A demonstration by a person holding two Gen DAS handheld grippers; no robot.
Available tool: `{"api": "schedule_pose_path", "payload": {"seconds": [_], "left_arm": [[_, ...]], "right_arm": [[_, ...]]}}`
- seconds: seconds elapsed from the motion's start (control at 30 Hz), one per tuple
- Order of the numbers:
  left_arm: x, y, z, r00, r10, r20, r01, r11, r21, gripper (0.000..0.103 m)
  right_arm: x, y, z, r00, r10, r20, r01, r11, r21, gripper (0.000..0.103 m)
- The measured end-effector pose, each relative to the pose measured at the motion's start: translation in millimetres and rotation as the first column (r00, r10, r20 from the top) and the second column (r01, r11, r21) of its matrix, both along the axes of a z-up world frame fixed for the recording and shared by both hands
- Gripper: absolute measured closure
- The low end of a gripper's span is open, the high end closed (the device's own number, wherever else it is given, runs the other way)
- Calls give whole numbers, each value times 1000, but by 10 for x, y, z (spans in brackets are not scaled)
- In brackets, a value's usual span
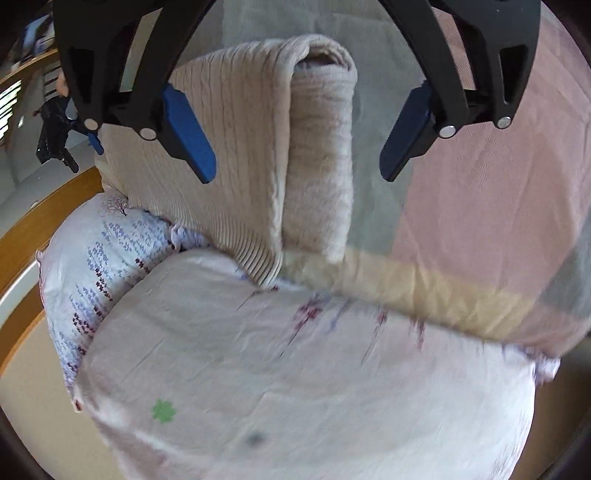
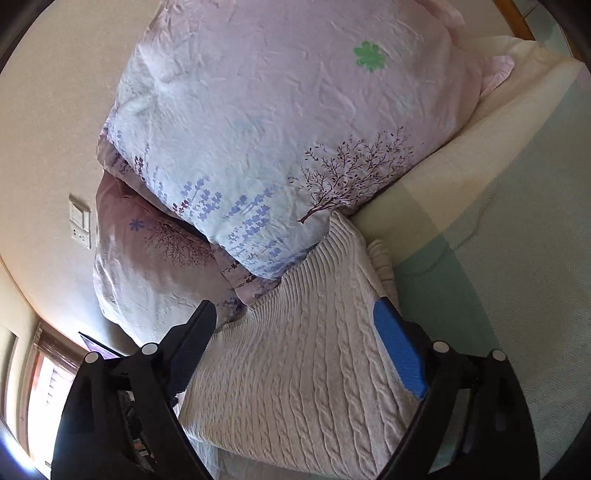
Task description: Fold small clothes
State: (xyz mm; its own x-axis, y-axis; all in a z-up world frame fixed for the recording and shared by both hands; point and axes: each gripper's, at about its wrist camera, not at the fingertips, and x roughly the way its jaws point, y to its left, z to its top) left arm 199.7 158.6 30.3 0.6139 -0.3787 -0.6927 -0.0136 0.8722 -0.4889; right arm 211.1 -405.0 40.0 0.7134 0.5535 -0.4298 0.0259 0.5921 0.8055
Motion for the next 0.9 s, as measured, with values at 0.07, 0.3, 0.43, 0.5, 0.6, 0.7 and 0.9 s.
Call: {"api": "schedule_pose_path", "payload": {"seconds": [0.07,0.3,0.43,0.5,0.6,0.7,0.9], "left_arm": [[-11,9,-188,999,-7,-44,4,999,-55,20],[70,-183,-448,999,-4,-44,-7,969,-246,60],[82,-185,-470,998,34,-57,-55,899,-434,82],[43,-360,-213,1000,6,8,-2,887,-462,84],[93,-1010,341,982,-110,151,168,877,-450,84],[313,-1923,634,938,-248,241,335,825,-456,84],[773,-3239,335,865,-465,190,465,597,-654,50]], "right_arm": [[-31,95,-13,1000,16,-7,-16,1000,-10,14],[-167,140,-13,998,70,-1,-70,998,-7,14],[-271,86,13,995,97,14,-98,995,2,14],[-346,19,56,995,96,33,-96,995,-16,14],[-444,-121,155,995,66,75,-60,996,-68,14],[-502,-303,193,995,5,99,3,997,-82,14],[-308,-554,47,999,-46,9,47,994,-95,14]]}}
